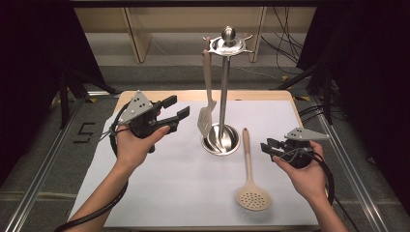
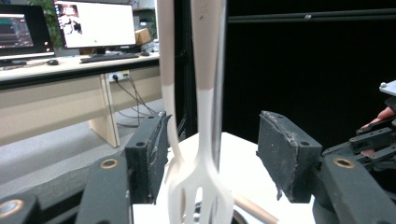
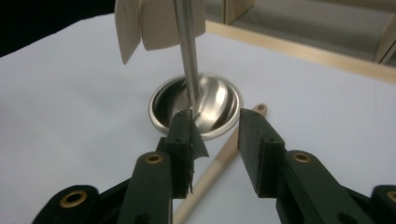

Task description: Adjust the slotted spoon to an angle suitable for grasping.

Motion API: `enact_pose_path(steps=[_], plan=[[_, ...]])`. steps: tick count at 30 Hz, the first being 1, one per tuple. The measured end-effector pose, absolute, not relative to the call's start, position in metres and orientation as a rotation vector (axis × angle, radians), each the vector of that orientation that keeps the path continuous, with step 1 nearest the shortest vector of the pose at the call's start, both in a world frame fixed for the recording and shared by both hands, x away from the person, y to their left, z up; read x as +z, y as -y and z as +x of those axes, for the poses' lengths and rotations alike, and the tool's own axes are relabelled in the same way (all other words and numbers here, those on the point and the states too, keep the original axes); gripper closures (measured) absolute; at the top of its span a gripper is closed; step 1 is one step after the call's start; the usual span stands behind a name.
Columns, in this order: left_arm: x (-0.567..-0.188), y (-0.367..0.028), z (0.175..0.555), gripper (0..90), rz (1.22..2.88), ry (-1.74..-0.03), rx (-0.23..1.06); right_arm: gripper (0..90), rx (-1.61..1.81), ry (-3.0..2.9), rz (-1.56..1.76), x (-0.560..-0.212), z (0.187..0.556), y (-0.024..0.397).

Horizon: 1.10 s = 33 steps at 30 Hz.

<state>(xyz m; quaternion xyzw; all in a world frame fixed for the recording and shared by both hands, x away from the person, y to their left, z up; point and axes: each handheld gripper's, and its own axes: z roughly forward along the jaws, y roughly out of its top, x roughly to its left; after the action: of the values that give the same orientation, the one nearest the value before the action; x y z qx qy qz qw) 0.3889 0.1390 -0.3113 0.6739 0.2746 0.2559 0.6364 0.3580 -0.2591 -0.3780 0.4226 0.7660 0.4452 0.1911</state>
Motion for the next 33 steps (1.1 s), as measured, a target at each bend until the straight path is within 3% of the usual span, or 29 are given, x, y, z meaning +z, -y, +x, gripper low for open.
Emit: enact_pose_path(steps=[9, 24, 25, 33], plan=[[-0.317, -0.138, 0.39, 41.1, 1.559, -0.638, 0.575, 62.7, 1.047, -2.359, 1.422, -0.39, 0.374, 0.251], [-0.321, -0.138, 0.394, 40.6, 1.573, -0.644, 0.553, 67.8, 0.702, -2.515, 1.719, -0.413, 0.396, 0.223], [-0.321, -0.138, 0.394, 40.5, 1.573, -0.646, 0.553, 67.5, 0.634, -2.51, 1.874, -0.413, 0.396, 0.214], [-0.321, -0.141, 0.394, 40.5, 1.574, -0.651, 0.549, 64.8, 0.522, -2.571, 1.899, -0.436, 0.408, 0.2]])
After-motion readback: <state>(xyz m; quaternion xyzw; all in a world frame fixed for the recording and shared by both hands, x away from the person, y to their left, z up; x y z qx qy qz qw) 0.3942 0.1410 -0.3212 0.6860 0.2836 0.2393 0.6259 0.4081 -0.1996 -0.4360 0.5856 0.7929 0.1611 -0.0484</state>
